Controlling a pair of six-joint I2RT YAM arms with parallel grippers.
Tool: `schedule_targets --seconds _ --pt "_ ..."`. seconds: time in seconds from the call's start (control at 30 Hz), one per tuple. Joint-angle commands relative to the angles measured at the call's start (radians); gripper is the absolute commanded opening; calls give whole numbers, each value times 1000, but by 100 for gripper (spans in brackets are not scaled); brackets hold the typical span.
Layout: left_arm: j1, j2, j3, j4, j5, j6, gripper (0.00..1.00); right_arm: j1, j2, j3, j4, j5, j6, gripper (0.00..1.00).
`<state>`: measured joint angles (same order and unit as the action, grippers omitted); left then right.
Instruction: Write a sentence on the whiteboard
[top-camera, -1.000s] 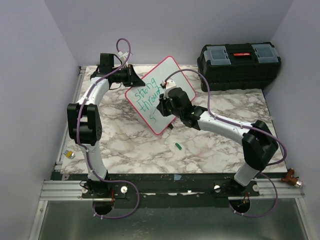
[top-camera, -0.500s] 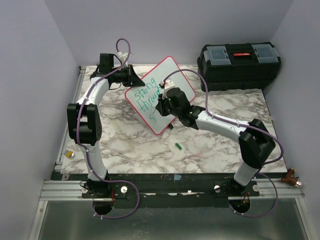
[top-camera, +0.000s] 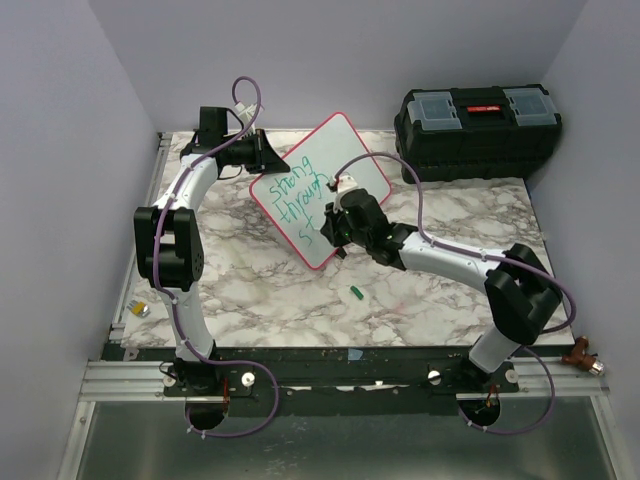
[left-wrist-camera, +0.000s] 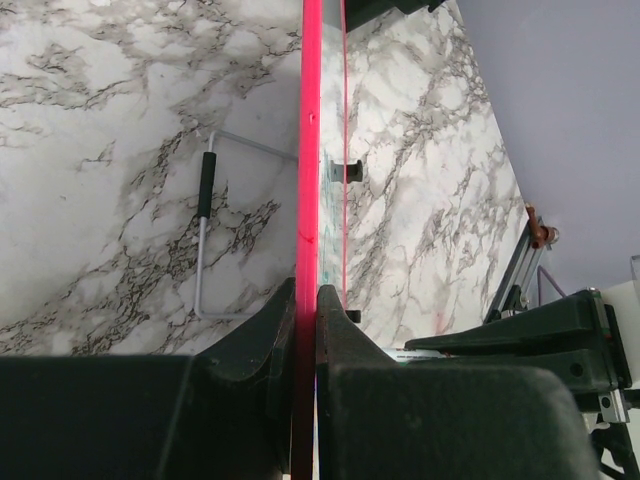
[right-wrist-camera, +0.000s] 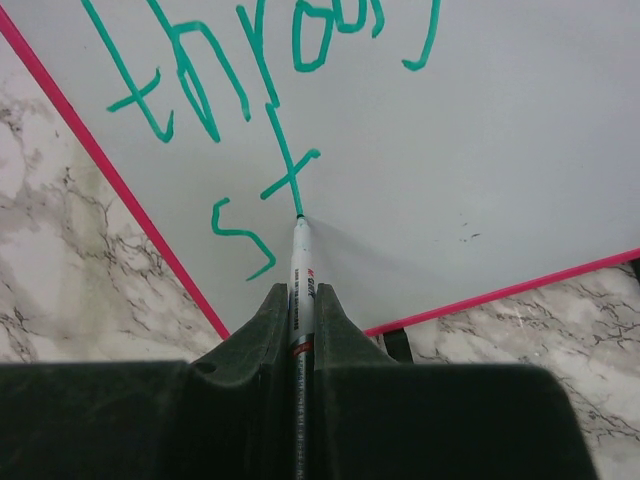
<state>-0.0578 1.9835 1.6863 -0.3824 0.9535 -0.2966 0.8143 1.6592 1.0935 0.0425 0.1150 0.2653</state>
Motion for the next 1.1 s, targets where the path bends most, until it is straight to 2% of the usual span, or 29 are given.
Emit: schedule_targets --seconds 0.0,0.6,1.07 --pt "-1 3 -2 48 -26 78 0 -1 -17 -52 -41 -29 20 1" --pt "-1 6 -2 53 -26 74 0 -1 -47 -98 -76 17 25 1" --pt "-2 7 -2 50 -29 73 0 0 4 9 -92 99 -13 1"
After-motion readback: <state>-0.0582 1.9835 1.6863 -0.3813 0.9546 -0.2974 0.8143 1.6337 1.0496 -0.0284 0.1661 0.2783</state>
